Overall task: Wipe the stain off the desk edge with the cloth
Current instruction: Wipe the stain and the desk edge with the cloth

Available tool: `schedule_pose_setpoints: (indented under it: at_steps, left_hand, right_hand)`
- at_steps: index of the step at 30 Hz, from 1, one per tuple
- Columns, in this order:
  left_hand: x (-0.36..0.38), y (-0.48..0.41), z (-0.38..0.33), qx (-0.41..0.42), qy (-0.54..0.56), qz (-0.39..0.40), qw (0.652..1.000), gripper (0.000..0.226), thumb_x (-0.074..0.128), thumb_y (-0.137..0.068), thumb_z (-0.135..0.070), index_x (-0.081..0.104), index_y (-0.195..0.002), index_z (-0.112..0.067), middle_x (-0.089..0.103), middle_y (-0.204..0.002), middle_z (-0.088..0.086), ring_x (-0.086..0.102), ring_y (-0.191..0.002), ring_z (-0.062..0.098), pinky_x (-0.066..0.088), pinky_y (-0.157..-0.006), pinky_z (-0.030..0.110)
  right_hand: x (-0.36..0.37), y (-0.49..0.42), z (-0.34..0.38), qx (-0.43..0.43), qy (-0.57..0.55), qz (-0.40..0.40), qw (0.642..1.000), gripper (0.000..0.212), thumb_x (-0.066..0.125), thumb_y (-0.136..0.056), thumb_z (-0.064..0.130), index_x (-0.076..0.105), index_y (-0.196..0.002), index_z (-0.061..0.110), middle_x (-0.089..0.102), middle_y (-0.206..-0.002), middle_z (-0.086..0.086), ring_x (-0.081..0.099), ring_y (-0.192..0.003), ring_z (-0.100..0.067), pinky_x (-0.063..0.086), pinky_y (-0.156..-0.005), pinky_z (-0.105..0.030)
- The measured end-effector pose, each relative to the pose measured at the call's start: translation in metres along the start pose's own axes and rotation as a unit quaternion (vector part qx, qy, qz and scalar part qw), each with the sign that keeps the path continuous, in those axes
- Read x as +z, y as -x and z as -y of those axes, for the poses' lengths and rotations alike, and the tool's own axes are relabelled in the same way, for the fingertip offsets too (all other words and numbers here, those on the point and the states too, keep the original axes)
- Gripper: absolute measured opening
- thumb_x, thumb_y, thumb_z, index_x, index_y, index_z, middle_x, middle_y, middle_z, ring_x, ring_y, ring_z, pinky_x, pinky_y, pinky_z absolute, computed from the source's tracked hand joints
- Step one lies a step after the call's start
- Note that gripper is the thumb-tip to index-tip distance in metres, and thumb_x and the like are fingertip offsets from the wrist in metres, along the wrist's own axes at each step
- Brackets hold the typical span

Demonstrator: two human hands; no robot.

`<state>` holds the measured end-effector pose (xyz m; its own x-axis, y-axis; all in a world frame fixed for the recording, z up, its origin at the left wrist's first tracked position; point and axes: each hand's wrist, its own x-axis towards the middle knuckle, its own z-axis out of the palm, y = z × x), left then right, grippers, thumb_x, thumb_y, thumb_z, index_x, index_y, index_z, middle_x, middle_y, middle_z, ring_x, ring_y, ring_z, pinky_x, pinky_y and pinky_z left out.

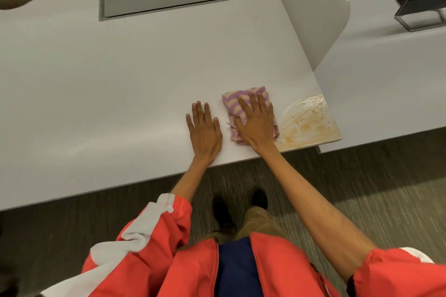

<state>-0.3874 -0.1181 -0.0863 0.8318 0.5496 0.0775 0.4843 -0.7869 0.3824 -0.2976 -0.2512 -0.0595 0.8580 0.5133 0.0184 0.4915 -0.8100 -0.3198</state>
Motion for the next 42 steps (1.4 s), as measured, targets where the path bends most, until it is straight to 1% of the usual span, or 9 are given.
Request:
schedule_pose_setpoints:
  at_steps: [5,10,16,22,27,33,38,40,42]
  left_hand:
    - [0.000,0.002,0.002,0.016,-0.015,0.017,1.000,0.057,0.019,-0.104,-0.032,0.011,-0.155,-0.008,0.008,-0.164,0.013,0.000,-0.152,0.024,-0.006,-0.123,0.045]
    - [-0.001,0.001,0.001,0.019,-0.022,0.023,0.999,0.059,0.016,-0.103,-0.033,0.007,-0.155,-0.007,0.005,-0.164,0.013,-0.003,-0.152,0.023,-0.010,-0.122,0.044]
    - [-0.002,0.001,0.002,0.020,-0.017,0.026,0.999,0.058,0.016,-0.104,-0.034,0.008,-0.155,-0.007,0.005,-0.164,0.013,-0.002,-0.152,0.024,-0.008,-0.122,0.045]
    - [-0.001,0.001,0.001,0.020,-0.023,0.025,0.999,0.058,0.018,-0.104,-0.033,0.009,-0.155,-0.007,0.006,-0.164,0.013,-0.001,-0.152,0.024,-0.006,-0.122,0.046]
    - [-0.002,0.001,0.001,0.019,-0.016,0.028,0.999,0.059,0.021,-0.104,-0.033,0.009,-0.155,-0.006,0.005,-0.163,0.015,-0.002,-0.152,0.025,-0.005,-0.123,0.042]
    - [-0.001,0.001,0.001,0.015,-0.013,0.028,0.999,0.059,0.021,-0.103,-0.034,0.010,-0.155,-0.007,0.005,-0.163,0.015,-0.002,-0.152,0.025,-0.004,-0.123,0.042]
    - [-0.001,0.001,0.002,0.021,-0.017,0.028,0.999,0.059,0.020,-0.103,-0.034,0.011,-0.155,-0.007,0.006,-0.163,0.016,-0.001,-0.152,0.026,-0.004,-0.123,0.043]
    - [-0.001,0.001,0.000,0.020,-0.018,0.025,0.999,0.059,0.021,-0.103,-0.034,0.012,-0.155,-0.006,0.007,-0.163,0.017,0.000,-0.152,0.027,-0.004,-0.123,0.042]
    - [-0.001,0.001,-0.001,0.018,-0.018,0.026,0.999,0.059,0.021,-0.103,-0.034,0.012,-0.155,-0.006,0.008,-0.163,0.017,0.001,-0.152,0.027,-0.004,-0.123,0.042]
  right_hand:
    - [-0.008,0.013,-0.027,-0.057,0.027,0.026,0.998,0.062,0.027,-0.093,0.053,0.031,-0.150,0.030,0.024,-0.161,-0.006,0.016,-0.150,-0.026,0.009,-0.120,-0.053]
    - [-0.006,-0.015,-0.011,0.027,0.013,0.008,1.000,0.061,0.031,-0.093,0.051,0.034,-0.150,0.029,0.026,-0.161,-0.006,0.015,-0.150,-0.028,0.009,-0.121,-0.053]
    - [-0.012,0.033,-0.023,-0.059,0.019,0.031,0.998,0.061,0.026,-0.093,0.052,0.035,-0.149,0.030,0.027,-0.160,-0.006,0.017,-0.150,-0.026,0.009,-0.120,-0.053]
    - [-0.007,0.009,-0.007,0.034,0.009,0.005,0.999,0.059,0.035,-0.093,0.049,0.036,-0.149,0.029,0.028,-0.160,-0.004,0.017,-0.150,-0.027,0.009,-0.120,-0.051]
    - [-0.014,0.054,-0.024,-0.069,0.004,0.032,0.997,0.058,0.029,-0.095,0.050,0.036,-0.148,0.030,0.029,-0.160,-0.006,0.016,-0.150,-0.027,0.009,-0.121,-0.054]
    - [-0.010,0.022,-0.013,0.023,0.016,-0.001,1.000,0.062,0.027,-0.093,0.053,0.035,-0.149,0.029,0.026,-0.161,-0.004,0.014,-0.150,-0.027,0.005,-0.121,-0.051]
    - [-0.011,0.068,-0.030,-0.070,0.007,0.008,0.998,0.053,0.040,-0.097,0.048,0.040,-0.147,0.028,0.035,-0.157,-0.005,0.021,-0.149,-0.026,0.010,-0.121,-0.053]
    - [-0.018,0.055,-0.046,-0.051,0.024,0.009,0.998,0.052,0.037,-0.098,0.049,0.038,-0.147,0.030,0.034,-0.158,-0.004,0.019,-0.149,-0.025,0.011,-0.121,-0.055]
    - [-0.020,0.035,-0.045,0.013,0.022,0.002,1.000,0.053,0.036,-0.099,0.049,0.035,-0.149,0.031,0.031,-0.159,-0.002,0.016,-0.150,-0.025,0.009,-0.121,-0.054]
